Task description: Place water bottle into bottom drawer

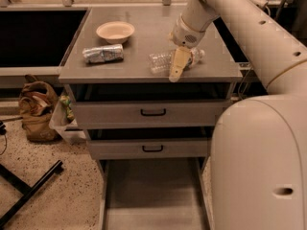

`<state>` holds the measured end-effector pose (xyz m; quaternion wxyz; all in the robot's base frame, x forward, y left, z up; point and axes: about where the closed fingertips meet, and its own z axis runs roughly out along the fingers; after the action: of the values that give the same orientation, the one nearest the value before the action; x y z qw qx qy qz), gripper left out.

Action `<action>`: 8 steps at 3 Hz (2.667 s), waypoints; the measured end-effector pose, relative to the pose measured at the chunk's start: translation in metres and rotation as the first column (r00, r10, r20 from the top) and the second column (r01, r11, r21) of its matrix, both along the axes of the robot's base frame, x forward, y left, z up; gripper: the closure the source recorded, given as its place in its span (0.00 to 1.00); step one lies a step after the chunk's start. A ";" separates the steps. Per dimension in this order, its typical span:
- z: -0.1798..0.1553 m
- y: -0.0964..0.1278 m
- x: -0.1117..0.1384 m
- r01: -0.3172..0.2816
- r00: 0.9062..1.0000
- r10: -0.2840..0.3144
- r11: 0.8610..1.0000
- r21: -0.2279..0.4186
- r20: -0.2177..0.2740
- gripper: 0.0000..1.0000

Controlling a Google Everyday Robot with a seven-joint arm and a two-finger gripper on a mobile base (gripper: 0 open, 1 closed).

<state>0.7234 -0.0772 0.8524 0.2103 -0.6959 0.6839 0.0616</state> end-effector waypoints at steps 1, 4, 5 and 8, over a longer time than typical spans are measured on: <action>-0.012 0.000 0.002 0.013 0.998 -0.011 0.999 0.043 -0.059 0.18; -0.005 -0.005 -0.013 0.033 0.998 -0.031 0.999 0.041 -0.058 0.88; 0.021 -0.010 -0.054 0.076 0.997 -0.074 0.992 0.102 -0.022 1.00; -0.013 0.007 -0.142 0.183 0.976 -0.192 0.979 0.091 0.098 1.00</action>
Offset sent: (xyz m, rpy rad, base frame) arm 0.0019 0.0001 -0.0103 0.0356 0.0497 -0.0101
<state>0.5819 -0.0697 0.8392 0.2794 -0.6213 0.7314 0.0319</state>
